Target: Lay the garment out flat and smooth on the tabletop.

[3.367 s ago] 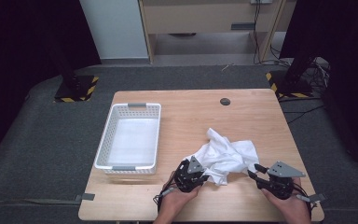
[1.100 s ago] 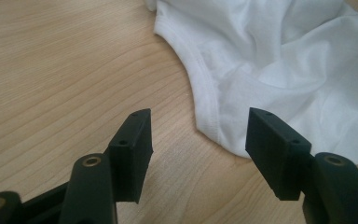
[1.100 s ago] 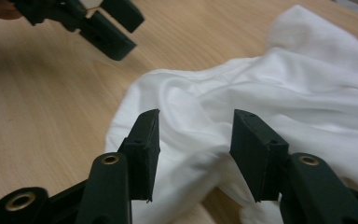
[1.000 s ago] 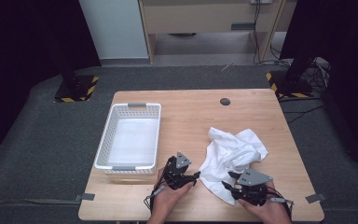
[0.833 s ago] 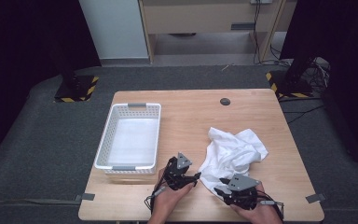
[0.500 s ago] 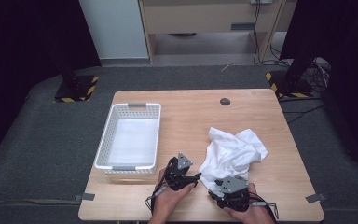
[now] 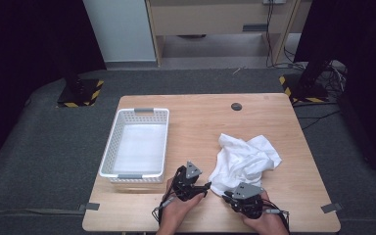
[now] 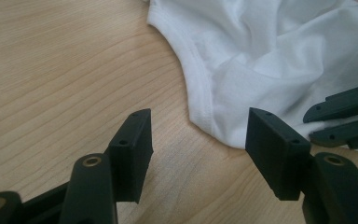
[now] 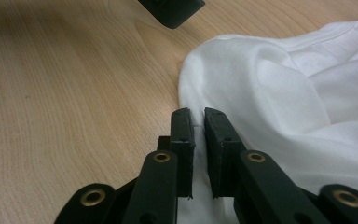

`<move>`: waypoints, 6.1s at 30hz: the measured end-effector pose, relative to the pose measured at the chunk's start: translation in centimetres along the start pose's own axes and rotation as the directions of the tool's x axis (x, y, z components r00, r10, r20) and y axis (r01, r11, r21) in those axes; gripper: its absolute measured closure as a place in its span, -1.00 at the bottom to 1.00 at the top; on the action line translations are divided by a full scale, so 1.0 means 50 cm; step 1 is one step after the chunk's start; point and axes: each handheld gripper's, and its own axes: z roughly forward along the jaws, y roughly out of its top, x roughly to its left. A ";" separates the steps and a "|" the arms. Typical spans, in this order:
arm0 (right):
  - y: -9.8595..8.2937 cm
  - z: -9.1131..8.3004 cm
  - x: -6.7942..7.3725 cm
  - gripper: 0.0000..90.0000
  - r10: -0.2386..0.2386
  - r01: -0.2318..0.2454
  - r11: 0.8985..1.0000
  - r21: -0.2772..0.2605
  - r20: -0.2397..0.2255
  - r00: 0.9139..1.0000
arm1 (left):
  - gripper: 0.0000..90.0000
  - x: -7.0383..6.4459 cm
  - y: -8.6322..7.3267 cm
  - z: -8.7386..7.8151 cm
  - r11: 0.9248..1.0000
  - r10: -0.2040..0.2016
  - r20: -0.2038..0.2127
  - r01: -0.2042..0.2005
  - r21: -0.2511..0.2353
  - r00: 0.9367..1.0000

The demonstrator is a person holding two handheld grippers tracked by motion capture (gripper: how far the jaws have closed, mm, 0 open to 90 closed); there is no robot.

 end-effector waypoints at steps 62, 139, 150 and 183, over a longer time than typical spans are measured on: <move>-0.114 -0.162 -0.257 0.38 0.430 -0.398 0.902 -0.168 0.271 0.861 | -0.11 -0.009 0.003 0.006 1.000 0.028 0.009 -0.028 0.006 1.000; -0.107 -0.117 -0.225 0.88 0.295 -0.290 0.955 -0.056 0.212 0.932 | 0.92 -0.032 0.109 0.162 0.980 0.172 0.125 -0.182 0.075 0.977; -0.082 -0.094 -0.194 0.90 0.239 -0.233 0.971 -0.052 0.178 0.955 | 0.93 -0.043 0.033 0.079 0.991 0.109 0.127 -0.118 0.066 0.986; -0.119 -0.138 -0.203 0.96 0.342 -0.336 0.940 -0.064 0.191 0.920 | 0.16 -0.036 0.025 -0.032 0.994 0.086 -0.036 -0.088 -0.067 0.996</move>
